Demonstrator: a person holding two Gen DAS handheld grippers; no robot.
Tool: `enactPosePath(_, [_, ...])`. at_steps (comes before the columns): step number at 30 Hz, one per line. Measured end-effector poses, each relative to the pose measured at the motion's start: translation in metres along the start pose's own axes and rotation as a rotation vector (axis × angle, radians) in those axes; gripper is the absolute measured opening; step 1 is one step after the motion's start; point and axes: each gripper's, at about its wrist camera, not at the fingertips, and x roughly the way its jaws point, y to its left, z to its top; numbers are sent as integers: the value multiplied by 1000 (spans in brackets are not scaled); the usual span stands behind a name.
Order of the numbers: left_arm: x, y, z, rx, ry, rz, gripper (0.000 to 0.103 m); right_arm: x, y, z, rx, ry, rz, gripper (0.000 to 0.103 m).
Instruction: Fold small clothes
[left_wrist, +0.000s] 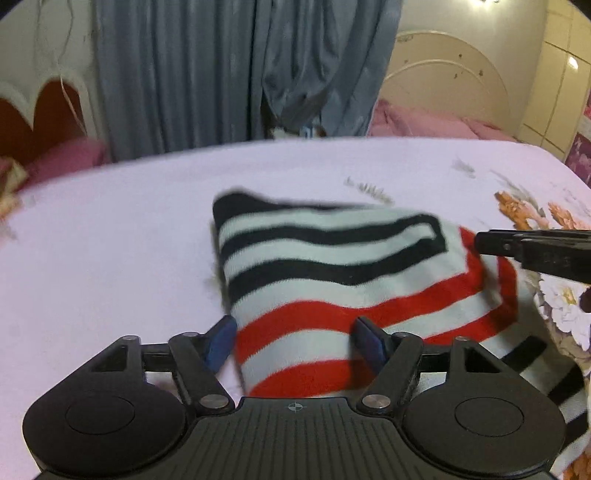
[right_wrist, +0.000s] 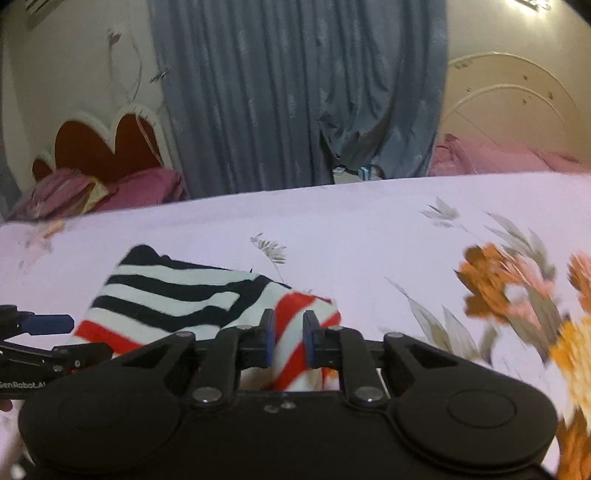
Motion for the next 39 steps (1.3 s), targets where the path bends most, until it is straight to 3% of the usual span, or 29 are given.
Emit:
enactPosePath(2, [5,2,-6,-24,-6,-17,70,25,3,-6,-62,79,-24,6])
enactPosePath(4, [5,3,-8,-43,-8,-24,70,33,8,-10,-120,71,-48,4])
enactPosePath(9, [8,9,-6,-60,8,-42,70,32,4,-4,-59,92,-32,4])
enactPosePath(11, [6,9,-5,-51,11,-40,71,24,1,-3,-26,93,-20,7])
enactPosePath(13, [2,8,-4,-46,8,-32,72,11,-3,-1,18,78,1,22])
enactPosePath(15, [-5,7,-4,-48,9,-11,85,-4,-9,-2,43,55,5,33])
enactPosePath(17, [-20,7,-9,-51,-9,-18,86,-22,-14,-7,70,49,28,43])
enactPosePath(20, [-41,13,-21,-82,-44,-49,86,-45,-24,-19,122,59,81,44])
enactPosePath(23, [-39,19,-32,-111,-23,-67,82,-38,-33,-28,184,139,97,46])
enactPosePath(24, [-34,20,-36,-120,-10,-79,80,-33,-32,-29,199,144,117,41])
enactPosePath(26, [-32,22,-39,-155,-7,-113,67,-21,-31,-29,229,160,193,17])
enactPosePath(27, [-34,21,-38,-157,-12,-127,60,-19,-26,-27,227,148,190,13])
enactPosePath(28, [-37,17,-38,-142,-17,-120,60,-21,-24,-25,205,127,189,10])
enactPosePath(31, [-34,8,-38,-114,-8,-86,62,-28,-14,-24,100,52,191,9])
enactPosePath(33, [-28,6,-37,-128,10,-69,79,-12,-16,-32,90,115,144,10])
enactPosePath(35, [-25,7,-38,-136,13,-39,88,-10,-29,-36,160,118,172,12])
enactPosePath(38, [-25,14,-39,-159,20,-53,88,-14,-31,-30,176,147,172,15])
enactPosePath(39, [-26,16,-38,-163,21,-52,88,-19,-30,-28,162,147,169,21])
